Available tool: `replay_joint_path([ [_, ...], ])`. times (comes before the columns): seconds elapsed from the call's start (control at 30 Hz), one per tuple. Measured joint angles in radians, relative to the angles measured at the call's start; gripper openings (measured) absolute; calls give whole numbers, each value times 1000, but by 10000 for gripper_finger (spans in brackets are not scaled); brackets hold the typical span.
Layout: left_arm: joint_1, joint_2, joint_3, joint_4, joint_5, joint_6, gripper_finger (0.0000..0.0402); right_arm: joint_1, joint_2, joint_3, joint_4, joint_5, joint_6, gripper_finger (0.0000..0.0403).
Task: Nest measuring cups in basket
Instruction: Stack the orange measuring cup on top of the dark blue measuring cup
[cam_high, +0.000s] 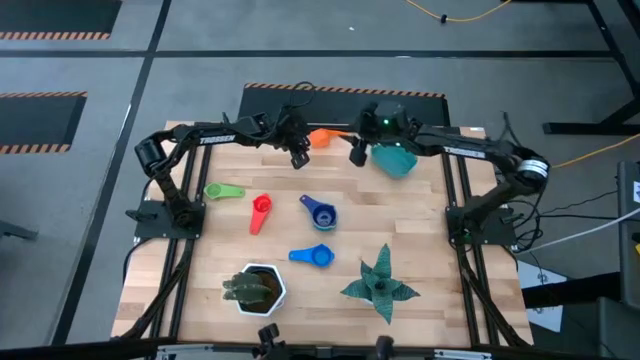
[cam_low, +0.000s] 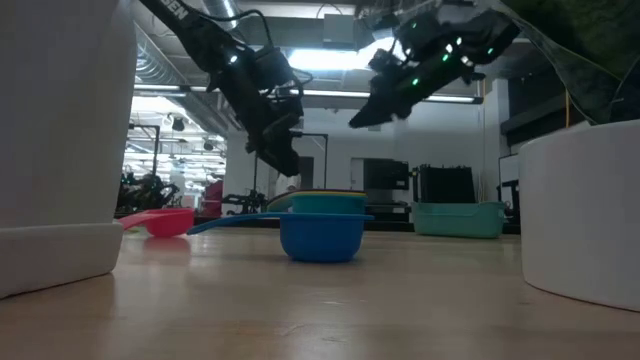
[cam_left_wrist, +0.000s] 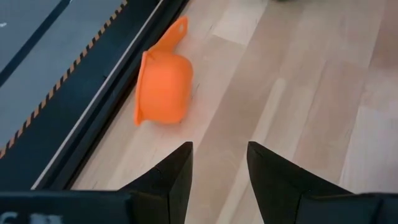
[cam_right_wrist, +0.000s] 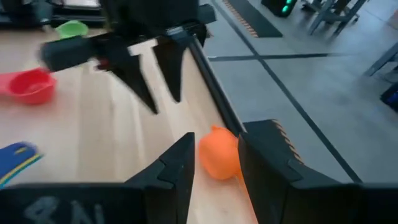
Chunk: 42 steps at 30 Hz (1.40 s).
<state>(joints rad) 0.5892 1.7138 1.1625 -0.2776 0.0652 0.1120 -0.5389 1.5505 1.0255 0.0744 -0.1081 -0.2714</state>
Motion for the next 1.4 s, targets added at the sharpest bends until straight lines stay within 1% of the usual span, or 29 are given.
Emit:
replay_joint_path([
  [0.17, -11, 0, 0, 0, 0, 0, 146, -26, 122, 58, 14, -1, 4, 129],
  [0.27, -13, 0, 0, 0, 0, 0, 146, -37, 198, 122, 6, -2, 39, 129],
  [0.37, -18, 0, 0, 0, -1, 0, 146, -46, 268, 192, 0, -31, 69, 129],
  [0.47, -23, 0, 0, 0, -1, -1, 146, -53, 325, 266, 3, -46, 107, 129],
  [0.67, -23, 0, 0, -2, -1, -2, 146, -60, 411, 379, 0, -45, 111, 129],
  [0.8, -23, 0, 0, -3, -1, -2, 146, -69, 455, 417, 0, -45, 110, 129],
  [1.0, -27, 0, 0, -6, -1, -3, 146, -92, 485, 421, -5, -44, 110, 129],
  [1.4, -29, 1, 0, -7, -1, -4, 146, -96, 494, 421, -22, -77, 110, 129],
])
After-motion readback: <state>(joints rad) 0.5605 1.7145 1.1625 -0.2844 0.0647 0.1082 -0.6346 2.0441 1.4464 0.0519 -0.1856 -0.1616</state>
